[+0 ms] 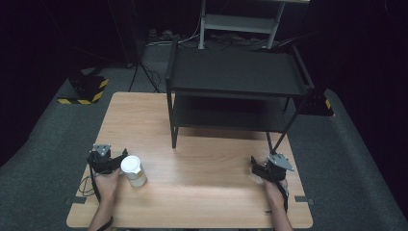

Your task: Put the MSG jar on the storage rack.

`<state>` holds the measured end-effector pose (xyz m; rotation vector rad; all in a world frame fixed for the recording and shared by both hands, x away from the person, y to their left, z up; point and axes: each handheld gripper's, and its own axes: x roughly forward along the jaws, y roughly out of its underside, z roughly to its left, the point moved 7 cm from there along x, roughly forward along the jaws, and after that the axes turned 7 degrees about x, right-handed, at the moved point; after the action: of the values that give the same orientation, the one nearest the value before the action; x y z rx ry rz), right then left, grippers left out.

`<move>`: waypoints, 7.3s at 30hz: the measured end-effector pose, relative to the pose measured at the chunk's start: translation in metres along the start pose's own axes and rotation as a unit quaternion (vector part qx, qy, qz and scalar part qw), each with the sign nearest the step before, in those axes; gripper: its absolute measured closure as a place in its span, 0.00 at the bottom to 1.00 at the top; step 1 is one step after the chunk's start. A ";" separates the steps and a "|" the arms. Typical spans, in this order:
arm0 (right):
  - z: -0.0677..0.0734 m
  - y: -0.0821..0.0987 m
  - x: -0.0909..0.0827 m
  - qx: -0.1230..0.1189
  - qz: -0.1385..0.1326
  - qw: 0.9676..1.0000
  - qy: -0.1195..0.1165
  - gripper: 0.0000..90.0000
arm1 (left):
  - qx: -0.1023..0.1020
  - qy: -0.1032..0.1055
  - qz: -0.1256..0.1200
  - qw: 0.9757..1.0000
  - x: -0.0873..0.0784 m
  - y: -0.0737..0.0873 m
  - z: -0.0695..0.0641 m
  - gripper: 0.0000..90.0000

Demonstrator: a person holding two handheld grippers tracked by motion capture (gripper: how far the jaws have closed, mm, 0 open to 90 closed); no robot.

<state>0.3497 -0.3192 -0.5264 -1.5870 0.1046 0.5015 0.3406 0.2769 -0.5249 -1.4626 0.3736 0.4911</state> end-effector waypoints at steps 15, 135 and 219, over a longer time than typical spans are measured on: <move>0.000 0.000 0.000 0.000 0.001 1.000 -0.001 0.11 | 0.009 0.013 0.001 1.000 -0.001 0.000 0.000 0.05; 0.002 0.000 0.000 -0.005 0.002 1.000 0.001 0.11 | 0.066 0.133 -0.065 0.987 -0.090 0.034 -0.062 0.35; -0.002 -0.001 0.000 0.010 -0.003 1.000 -0.015 0.11 | 0.185 0.293 -0.124 0.930 -0.034 -0.189 -0.237 0.35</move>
<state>0.3499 -0.3208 -0.5256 -1.5589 0.0821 0.5191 0.4250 0.0303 -0.3666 -1.2378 0.7012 -0.2305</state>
